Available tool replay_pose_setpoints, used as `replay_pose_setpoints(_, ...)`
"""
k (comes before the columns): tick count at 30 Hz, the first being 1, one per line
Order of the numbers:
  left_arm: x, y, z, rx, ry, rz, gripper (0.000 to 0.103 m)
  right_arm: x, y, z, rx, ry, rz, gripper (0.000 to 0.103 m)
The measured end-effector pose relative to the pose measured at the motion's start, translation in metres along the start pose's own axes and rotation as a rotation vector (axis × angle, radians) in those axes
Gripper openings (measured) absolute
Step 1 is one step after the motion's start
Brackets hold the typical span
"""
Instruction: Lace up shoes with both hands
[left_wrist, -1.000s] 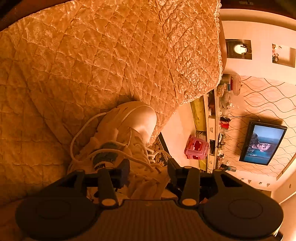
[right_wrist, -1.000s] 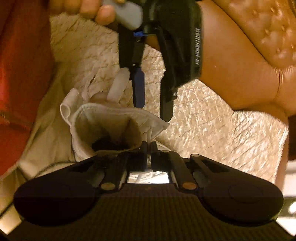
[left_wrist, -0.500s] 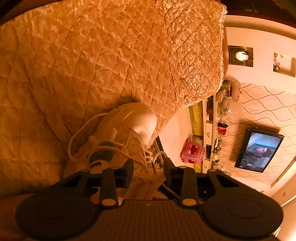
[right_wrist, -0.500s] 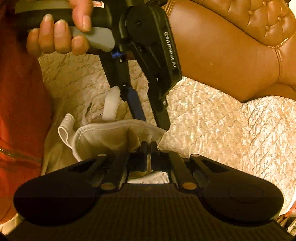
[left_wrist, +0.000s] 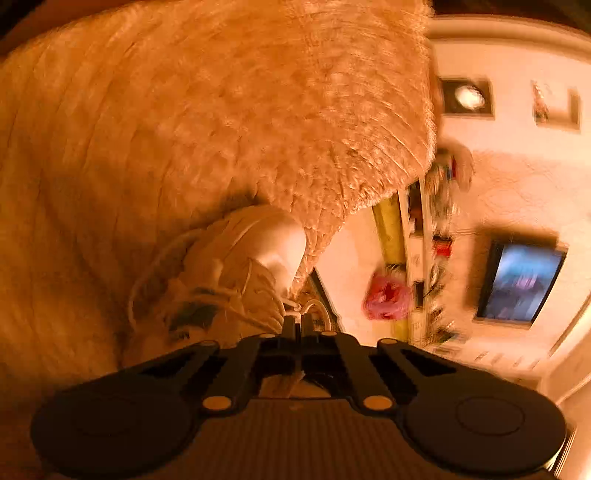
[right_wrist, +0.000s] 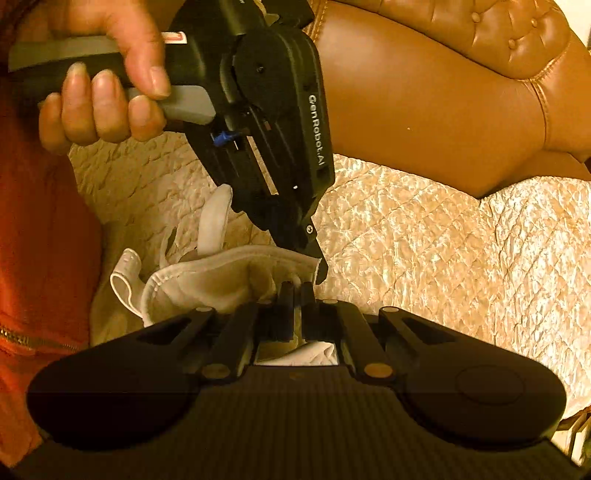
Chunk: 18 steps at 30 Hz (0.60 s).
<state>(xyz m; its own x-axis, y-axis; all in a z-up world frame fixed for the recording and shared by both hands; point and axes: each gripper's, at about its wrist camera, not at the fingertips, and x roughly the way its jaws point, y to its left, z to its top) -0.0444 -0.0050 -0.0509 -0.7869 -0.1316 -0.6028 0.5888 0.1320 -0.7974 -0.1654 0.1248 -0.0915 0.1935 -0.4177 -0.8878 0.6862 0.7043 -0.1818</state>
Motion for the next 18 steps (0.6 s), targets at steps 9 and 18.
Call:
replay_pose_setpoints(9,0.002,-0.059,-0.025,0.593,-0.114,0.250,0.001,0.001,-0.006,-0.005,0.075,-0.016,-0.023,0.010)
replay_pose_setpoints(18,0.005,-0.063,-0.053,1.003,-0.273,0.573,0.002,-0.002,-0.008,-0.005,0.104,-0.046,-0.035,0.012)
